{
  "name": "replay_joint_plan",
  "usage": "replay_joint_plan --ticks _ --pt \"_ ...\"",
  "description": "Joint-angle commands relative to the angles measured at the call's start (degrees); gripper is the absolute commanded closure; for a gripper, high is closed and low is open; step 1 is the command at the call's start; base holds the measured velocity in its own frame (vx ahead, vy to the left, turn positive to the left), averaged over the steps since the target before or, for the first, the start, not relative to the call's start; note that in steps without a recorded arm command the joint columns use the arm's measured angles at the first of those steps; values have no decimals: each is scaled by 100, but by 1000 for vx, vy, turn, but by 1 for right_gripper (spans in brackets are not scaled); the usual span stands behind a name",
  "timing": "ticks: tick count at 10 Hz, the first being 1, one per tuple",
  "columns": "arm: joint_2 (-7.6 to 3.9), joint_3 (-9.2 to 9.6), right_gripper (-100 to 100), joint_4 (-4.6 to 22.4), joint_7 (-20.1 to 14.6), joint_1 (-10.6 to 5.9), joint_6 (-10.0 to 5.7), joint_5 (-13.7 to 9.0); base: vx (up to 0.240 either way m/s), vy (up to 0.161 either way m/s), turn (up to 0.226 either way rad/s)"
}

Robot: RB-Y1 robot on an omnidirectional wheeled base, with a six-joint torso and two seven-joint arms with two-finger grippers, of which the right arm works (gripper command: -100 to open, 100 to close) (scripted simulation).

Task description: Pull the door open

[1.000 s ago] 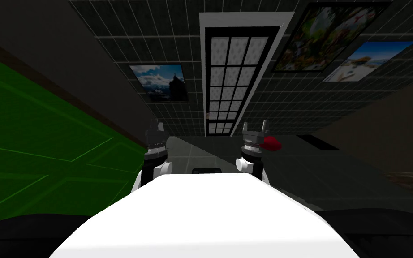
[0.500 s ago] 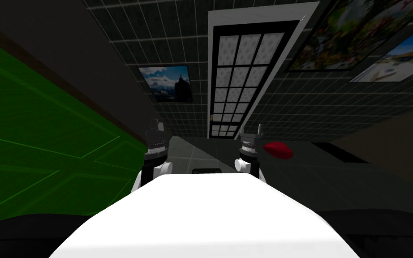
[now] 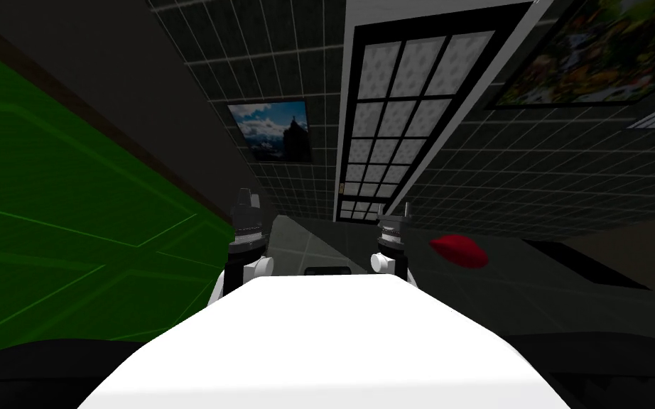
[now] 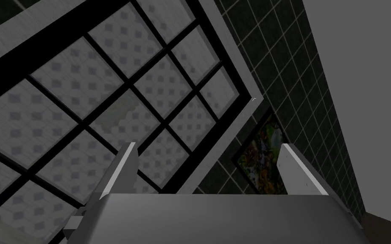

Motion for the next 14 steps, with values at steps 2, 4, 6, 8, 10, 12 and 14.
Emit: replay_joint_plan --ticks 2,4,6,8,10,12,14 --pt "-71 22 -100 325 -228 -49 -99 -217 97 9 116" --pt "-114 44 -100 551 -393 -79 -160 -381 88 6 115" --pt "-155 68 -100 783 -564 -109 -223 -551 111 5 122" --pt "-196 91 -100 1016 -735 -139 -286 -721 109 -5 122" --pt "-234 115 -100 1254 -910 -170 -350 -895 106 0 118" --pt "-270 139 -100 1493 -1086 -201 -415 -1069 94 -8 130" --pt "-307 163 -100 1733 -1262 -232 -480 -1244 111 -10 117"
